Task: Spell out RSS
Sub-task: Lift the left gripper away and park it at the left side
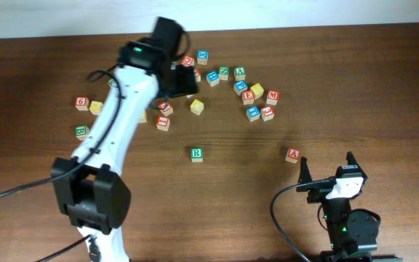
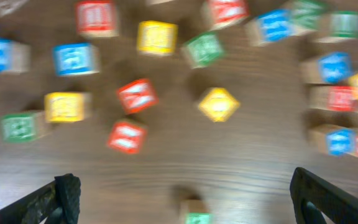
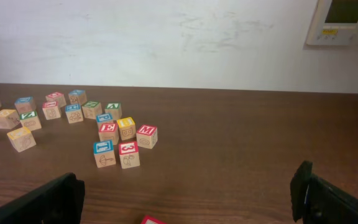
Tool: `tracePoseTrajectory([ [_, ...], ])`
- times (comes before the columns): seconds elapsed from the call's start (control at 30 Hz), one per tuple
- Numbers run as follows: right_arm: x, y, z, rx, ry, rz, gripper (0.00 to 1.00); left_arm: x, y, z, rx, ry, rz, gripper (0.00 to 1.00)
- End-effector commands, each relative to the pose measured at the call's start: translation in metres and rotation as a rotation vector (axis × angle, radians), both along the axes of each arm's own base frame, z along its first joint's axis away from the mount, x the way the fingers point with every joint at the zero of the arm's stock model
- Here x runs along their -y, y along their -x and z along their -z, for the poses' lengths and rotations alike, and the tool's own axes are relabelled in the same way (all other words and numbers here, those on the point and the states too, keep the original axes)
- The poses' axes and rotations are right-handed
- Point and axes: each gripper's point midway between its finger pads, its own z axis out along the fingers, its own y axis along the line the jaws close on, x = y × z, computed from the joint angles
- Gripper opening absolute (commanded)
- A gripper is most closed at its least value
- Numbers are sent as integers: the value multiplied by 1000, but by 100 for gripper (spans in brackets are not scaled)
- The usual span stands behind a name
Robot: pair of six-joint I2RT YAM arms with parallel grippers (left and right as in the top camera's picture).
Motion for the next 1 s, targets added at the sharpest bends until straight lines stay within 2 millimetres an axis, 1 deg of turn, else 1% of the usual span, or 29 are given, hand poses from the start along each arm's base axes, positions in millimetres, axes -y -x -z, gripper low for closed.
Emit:
tracePoseTrajectory([
  [0.0, 1, 0, 3, -5, -4, 8, 98, -71, -2, 2, -52, -25, -114, 99],
  [0.07, 1, 0, 3, -5, -4, 8, 99, -112, 9, 6, -112, -33, -203, 99],
  [0.1, 1, 0, 3, -4, -4, 8, 98, -138, 18, 8, -154, -35, -262, 99],
  [0.17, 1, 0, 3, -5, -4, 8, 98, -172, 31, 10, -201, -34, -343, 99],
  [0.2, 1, 0, 3, -4, -4, 8, 98, -187, 36, 10, -219, -31, -380, 99],
  [0.27, 1, 0, 3, -4, -4, 8, 98, -210, 48, 11, -252, -26, -438, 99],
  [0.33, 1, 0, 3, -5, -4, 8, 98, -228, 54, 11, -261, -20, -486, 99],
  [0.4, 1, 0, 3, -5, -4, 8, 98, -239, 57, 11, -262, -17, -513, 99],
  [0.47, 1, 0, 3, -4, -4, 8, 98, -242, 58, 11, -262, -16, -522, 99],
  [0.97, 1, 0, 3, -5, -4, 8, 98, -242, 58, 11, -262, -16, -522, 99],
])
